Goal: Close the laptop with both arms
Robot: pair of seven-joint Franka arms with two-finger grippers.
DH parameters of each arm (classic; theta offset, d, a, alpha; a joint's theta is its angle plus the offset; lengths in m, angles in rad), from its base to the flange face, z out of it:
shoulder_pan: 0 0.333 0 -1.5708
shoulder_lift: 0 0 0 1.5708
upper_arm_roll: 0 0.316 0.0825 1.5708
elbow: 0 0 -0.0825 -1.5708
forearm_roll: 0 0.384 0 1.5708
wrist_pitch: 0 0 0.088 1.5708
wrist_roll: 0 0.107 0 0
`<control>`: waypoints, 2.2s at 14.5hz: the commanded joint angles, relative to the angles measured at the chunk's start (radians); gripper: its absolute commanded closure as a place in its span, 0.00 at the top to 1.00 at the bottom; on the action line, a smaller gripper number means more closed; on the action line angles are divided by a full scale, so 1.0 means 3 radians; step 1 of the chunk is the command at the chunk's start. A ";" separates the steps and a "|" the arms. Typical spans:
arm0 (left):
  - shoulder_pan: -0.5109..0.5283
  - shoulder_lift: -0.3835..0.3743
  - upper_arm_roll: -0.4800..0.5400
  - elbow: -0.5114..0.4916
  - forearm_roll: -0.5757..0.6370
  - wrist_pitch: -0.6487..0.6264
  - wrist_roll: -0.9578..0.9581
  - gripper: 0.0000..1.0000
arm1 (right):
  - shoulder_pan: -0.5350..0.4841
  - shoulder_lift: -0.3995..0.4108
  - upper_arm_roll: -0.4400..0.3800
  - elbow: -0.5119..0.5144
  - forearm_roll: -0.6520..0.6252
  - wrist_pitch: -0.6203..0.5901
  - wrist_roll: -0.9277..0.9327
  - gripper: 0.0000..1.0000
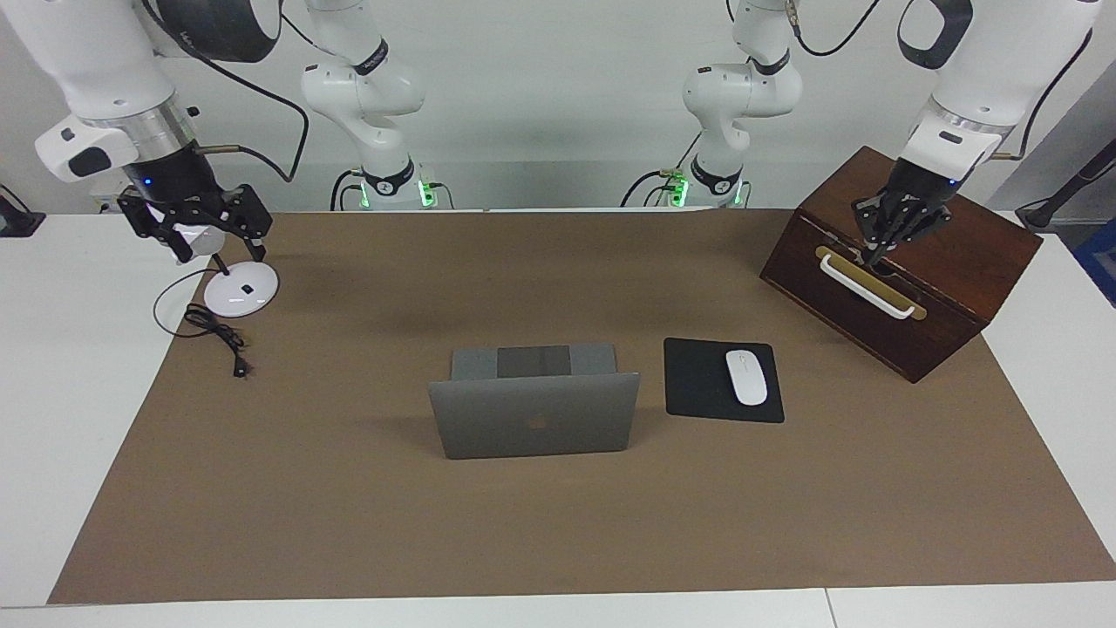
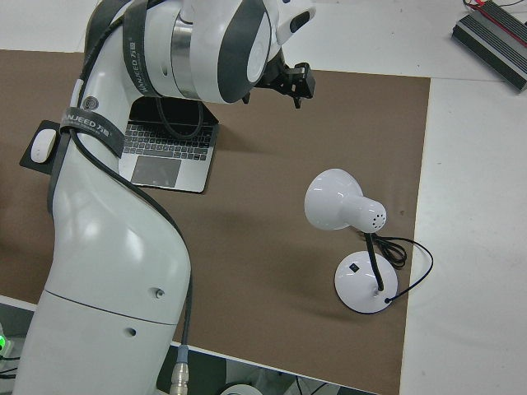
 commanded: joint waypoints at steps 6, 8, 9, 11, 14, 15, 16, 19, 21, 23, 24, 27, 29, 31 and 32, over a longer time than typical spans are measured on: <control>-0.0476 -0.0777 0.0026 -0.1679 -0.0141 0.1501 -0.0036 0.00 | 0.0271 0.0042 0.0044 0.0052 -0.0042 0.0032 0.0789 0.53; -0.0588 -0.0798 0.0026 -0.1812 -0.0141 0.1680 -0.0041 0.00 | 0.0420 0.0042 0.0044 0.0057 -0.0058 0.0032 0.1111 0.17; -0.0665 -0.0798 0.0026 -0.1904 -0.0141 0.1808 -0.0052 0.00 | 0.0517 0.0047 0.0044 0.0067 -0.0063 0.0047 0.1280 0.01; -0.0793 -0.0798 0.0026 -0.2037 -0.0141 0.2053 -0.0103 0.00 | 0.0706 0.0067 0.0044 0.0103 -0.0119 0.0139 0.1622 0.00; -0.1017 -0.0752 0.0026 -0.2272 -0.0151 0.2523 -0.0108 0.00 | 0.1094 0.0118 0.0044 0.0108 -0.0476 0.0165 0.2214 0.00; -0.1084 -0.0736 0.0026 -0.2338 -0.0156 0.2677 -0.0108 0.00 | 0.1146 0.0154 0.0044 0.0148 -0.0553 0.0206 0.2359 0.00; -0.1135 -0.0696 0.0026 -0.2380 -0.0156 0.2769 -0.0108 0.00 | 0.1202 0.0215 0.0044 0.0199 -0.0559 0.0287 0.2456 0.00; -0.1304 -0.0588 0.0026 -0.2451 -0.0156 0.3060 -0.0108 0.00 | 0.1463 0.0353 0.0044 0.0312 -0.0640 0.0334 0.2809 0.00; -0.1462 -0.0400 0.0026 -0.2513 -0.0156 0.3438 -0.0113 0.00 | 0.1637 0.0450 0.0044 0.0328 -0.0844 0.0385 0.3029 0.00; -0.1565 -0.0210 0.0026 -0.2615 -0.0156 0.3862 -0.0113 0.00 | 0.1683 0.0543 0.0044 0.0328 -0.0917 0.0543 0.3091 0.00; -0.1606 -0.0118 0.0026 -0.2630 -0.0156 0.4042 -0.0113 0.00 | 0.1699 0.0578 0.0044 0.0328 -0.0917 0.0599 0.3107 0.00; -0.1678 0.0117 0.0026 -0.2620 -0.0151 0.4339 -0.0108 0.00 | 0.1699 0.0660 0.0044 0.0328 -0.0942 0.0783 0.3086 0.00; -0.1769 0.0235 0.0026 -0.2626 -0.0151 0.4533 -0.0108 0.00 | 0.1694 0.0717 0.0044 0.0343 -0.1125 0.0891 0.3020 0.00; -0.1795 0.0327 0.0021 -0.2620 -0.0146 0.4651 -0.0103 0.00 | 0.1658 0.0763 0.0044 0.0450 -0.1172 0.0937 0.2984 0.00; -0.1831 0.0408 0.0021 -0.2610 -0.0146 0.4738 -0.0103 0.00 | 0.1643 0.0788 0.0044 0.0516 -0.1172 0.0937 0.2852 0.00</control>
